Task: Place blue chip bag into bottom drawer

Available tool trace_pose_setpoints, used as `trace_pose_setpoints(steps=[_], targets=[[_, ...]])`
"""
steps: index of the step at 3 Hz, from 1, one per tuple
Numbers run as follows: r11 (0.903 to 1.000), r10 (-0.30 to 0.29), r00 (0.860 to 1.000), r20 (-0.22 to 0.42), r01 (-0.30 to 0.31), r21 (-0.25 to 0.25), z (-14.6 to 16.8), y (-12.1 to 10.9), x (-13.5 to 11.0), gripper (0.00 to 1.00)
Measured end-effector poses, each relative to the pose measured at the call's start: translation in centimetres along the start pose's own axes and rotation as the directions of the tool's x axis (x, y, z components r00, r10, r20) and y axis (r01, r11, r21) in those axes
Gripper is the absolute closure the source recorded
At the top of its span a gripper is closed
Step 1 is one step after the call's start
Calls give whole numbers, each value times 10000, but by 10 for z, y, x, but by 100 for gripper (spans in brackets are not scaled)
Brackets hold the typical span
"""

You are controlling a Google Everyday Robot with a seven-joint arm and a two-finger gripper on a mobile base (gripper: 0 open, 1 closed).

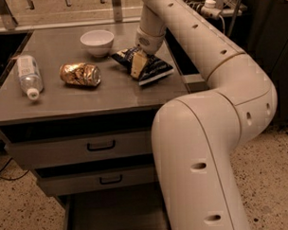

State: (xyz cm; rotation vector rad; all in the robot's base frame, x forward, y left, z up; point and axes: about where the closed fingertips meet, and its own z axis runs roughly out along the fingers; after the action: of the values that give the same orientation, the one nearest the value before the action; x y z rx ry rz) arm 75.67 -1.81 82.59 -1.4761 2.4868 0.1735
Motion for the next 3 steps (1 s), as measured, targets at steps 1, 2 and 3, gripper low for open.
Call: trace_pose_setpoints(steps=[1,2,3], targets=[[10000,0,10000,0,0,0,-4,0,-1,100],[10000,3,10000,1,-3,2,-10,0,-3,100],[9986,454,9989,-69,-452,264,-32,11,7,100]])
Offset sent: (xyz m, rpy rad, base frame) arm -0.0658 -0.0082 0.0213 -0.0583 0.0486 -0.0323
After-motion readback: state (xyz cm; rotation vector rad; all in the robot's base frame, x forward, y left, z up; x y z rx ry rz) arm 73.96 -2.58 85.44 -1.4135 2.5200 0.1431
